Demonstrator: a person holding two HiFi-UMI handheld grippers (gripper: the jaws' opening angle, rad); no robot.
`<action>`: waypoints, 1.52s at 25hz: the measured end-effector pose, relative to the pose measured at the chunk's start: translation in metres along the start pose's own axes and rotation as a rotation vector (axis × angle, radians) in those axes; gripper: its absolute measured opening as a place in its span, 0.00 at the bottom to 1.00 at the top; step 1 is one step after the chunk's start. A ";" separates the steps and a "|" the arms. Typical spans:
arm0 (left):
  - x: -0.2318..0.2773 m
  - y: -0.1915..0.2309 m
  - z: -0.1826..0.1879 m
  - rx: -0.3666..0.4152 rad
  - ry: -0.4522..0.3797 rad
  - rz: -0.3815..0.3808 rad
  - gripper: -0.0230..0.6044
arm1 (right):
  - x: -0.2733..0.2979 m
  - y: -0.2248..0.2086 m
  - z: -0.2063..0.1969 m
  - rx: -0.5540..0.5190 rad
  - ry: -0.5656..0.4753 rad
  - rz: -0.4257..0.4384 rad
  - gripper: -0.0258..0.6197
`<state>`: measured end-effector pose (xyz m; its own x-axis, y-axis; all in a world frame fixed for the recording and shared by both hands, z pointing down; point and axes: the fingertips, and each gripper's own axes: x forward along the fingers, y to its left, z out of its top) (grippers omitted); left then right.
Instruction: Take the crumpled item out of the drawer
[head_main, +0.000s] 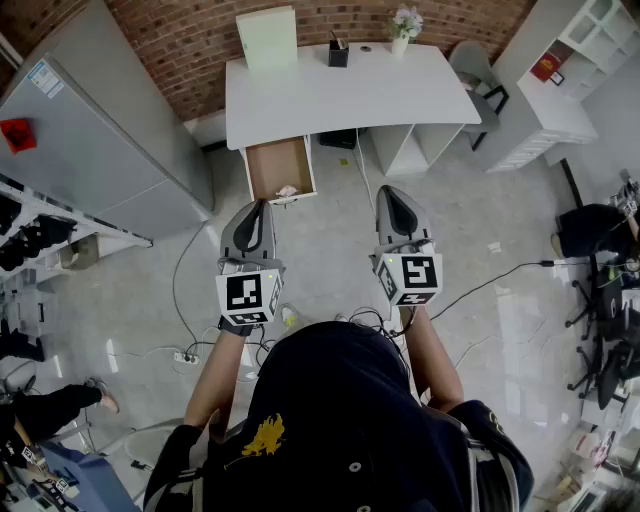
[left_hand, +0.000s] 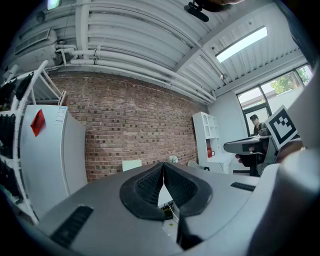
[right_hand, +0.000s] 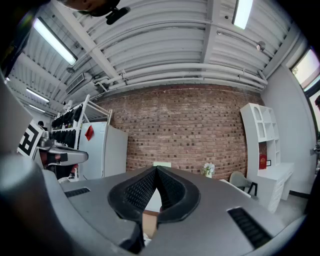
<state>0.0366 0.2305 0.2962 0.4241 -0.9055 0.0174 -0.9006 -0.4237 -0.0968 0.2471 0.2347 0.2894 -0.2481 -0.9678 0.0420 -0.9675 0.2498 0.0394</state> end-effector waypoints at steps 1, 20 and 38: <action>0.000 0.004 -0.002 0.015 -0.003 0.008 0.07 | 0.004 0.004 0.001 -0.007 -0.007 0.003 0.08; -0.017 0.086 -0.070 0.000 0.109 0.012 0.07 | 0.058 0.073 -0.033 -0.016 0.066 0.069 0.36; 0.023 0.194 -0.132 -0.060 0.205 0.042 0.07 | 0.160 0.117 -0.088 -0.006 0.232 0.094 0.52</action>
<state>-0.1408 0.1244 0.4090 0.3632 -0.9061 0.2169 -0.9238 -0.3805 -0.0426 0.0986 0.1122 0.3887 -0.3186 -0.9074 0.2739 -0.9402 0.3393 0.0301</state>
